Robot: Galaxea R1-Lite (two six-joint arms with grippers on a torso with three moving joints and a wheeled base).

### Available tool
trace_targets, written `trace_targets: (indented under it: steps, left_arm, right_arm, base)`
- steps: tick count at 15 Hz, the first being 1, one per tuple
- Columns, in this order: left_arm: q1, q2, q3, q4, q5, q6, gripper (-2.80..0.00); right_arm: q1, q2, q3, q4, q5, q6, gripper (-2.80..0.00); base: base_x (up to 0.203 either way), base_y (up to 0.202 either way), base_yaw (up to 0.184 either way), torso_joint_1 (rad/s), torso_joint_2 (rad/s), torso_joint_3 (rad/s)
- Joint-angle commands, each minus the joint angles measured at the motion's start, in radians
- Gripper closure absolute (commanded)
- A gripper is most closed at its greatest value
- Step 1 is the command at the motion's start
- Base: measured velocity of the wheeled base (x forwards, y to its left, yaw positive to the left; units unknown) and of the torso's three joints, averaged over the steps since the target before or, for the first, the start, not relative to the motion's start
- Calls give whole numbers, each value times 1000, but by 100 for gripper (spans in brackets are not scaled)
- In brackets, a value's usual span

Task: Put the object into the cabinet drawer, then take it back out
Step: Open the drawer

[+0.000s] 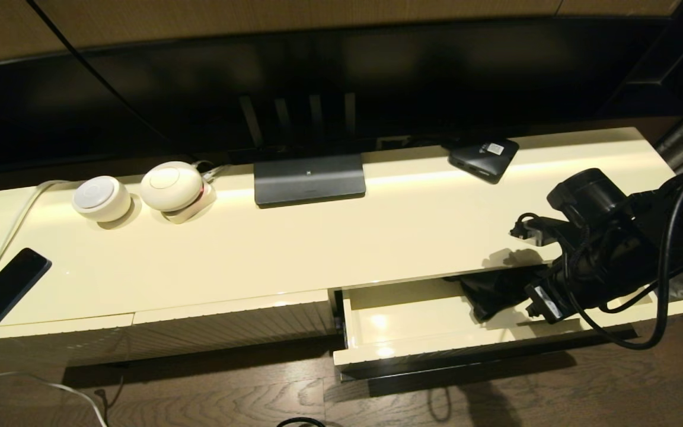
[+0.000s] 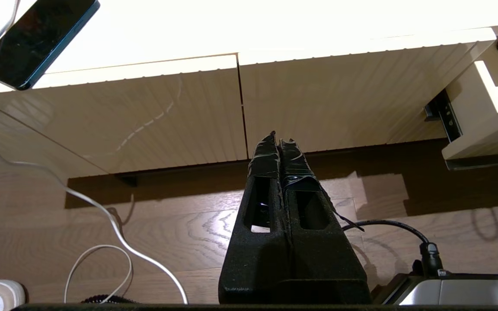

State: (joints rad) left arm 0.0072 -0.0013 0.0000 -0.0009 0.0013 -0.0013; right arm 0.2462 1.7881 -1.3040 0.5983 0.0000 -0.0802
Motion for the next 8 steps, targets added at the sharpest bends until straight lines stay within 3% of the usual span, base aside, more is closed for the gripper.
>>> trace_targets:
  steps: [1,8]
  left_arm:
    - [0,1,3,-1,0,0,0]
    - [0,1,3,-1,0,0,0]
  right_arm:
    - [-2,8,14,3,0,0,0]
    - [6,-18,82,6,2,0,0]
  base:
    - [0,0,0,0,0,0]
    - [0,0,0,0,0,0]
